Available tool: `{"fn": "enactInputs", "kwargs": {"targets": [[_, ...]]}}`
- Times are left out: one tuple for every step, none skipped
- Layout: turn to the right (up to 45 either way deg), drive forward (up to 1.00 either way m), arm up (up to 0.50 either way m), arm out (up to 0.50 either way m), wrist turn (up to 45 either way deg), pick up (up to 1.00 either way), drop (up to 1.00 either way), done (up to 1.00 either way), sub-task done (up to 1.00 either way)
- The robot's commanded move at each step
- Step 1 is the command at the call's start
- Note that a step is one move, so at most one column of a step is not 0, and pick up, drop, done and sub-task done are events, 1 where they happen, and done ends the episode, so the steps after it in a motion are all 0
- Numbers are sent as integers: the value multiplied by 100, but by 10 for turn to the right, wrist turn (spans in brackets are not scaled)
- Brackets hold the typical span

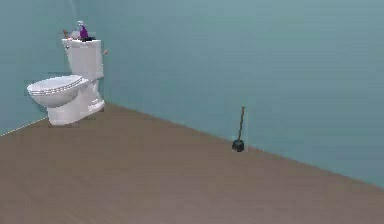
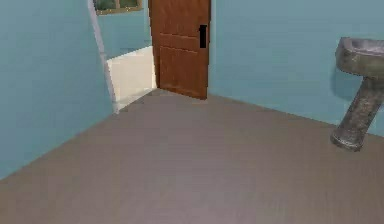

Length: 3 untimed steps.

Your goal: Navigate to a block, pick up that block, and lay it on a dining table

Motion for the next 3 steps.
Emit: {"fn": "enactInputs", "kwargs": {"targets": [[-450, 0, 0, 0, 0, 0, 0, 0, 0], [-450, 0, 0, 0, 0, 0, 0, 0, 0], [-450, 0, 0, 0, 0, 0, 0, 0, 0]]}}
